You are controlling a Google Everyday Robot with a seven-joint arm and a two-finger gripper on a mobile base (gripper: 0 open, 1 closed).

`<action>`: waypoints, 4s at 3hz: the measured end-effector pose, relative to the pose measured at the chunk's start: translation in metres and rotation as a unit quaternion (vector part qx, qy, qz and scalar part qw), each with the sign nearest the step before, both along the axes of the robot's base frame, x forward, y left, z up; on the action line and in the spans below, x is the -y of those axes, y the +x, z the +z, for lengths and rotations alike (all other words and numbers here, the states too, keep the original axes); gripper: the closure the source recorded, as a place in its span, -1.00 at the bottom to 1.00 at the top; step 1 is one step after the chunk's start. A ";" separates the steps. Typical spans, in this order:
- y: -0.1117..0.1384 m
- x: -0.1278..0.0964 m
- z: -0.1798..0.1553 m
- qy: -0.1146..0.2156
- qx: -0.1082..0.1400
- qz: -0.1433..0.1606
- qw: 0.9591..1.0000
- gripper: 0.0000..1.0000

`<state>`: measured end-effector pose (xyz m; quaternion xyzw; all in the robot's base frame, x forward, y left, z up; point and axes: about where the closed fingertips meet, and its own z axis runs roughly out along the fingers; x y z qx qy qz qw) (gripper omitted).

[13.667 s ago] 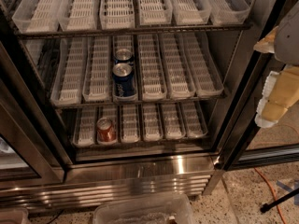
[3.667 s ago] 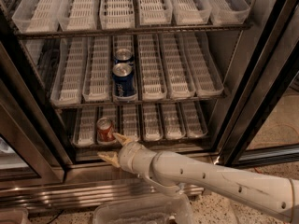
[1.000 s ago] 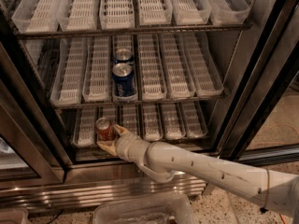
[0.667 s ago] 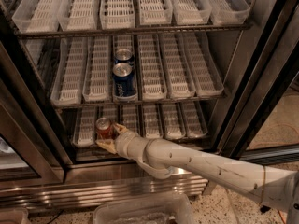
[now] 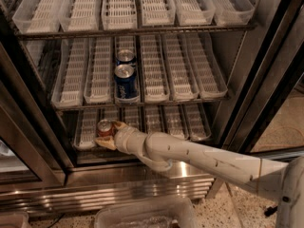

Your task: Pick coke can from bottom shelf of fridge

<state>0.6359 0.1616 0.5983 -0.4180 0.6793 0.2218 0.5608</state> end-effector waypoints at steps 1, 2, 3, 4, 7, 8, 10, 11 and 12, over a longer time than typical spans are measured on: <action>0.007 -0.009 0.000 0.002 -0.001 0.016 1.000 0.07; 0.008 -0.010 0.000 0.002 -0.001 0.018 1.000 0.55; 0.008 -0.010 0.000 0.002 -0.001 0.018 1.000 0.96; 0.008 -0.011 0.000 0.002 -0.001 0.019 1.000 1.00; -0.033 -0.017 0.071 0.017 0.084 0.037 0.996 1.00; -0.046 -0.017 0.081 0.012 0.079 0.061 0.995 1.00; -0.064 -0.008 0.077 -0.014 0.003 0.151 0.988 1.00; -0.073 0.000 0.069 -0.026 -0.039 0.203 0.978 1.00; -0.098 0.005 0.070 -0.032 -0.072 0.254 0.964 1.00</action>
Offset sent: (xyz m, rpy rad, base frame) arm 0.0065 0.0076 -0.0003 0.0026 0.0017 0.0271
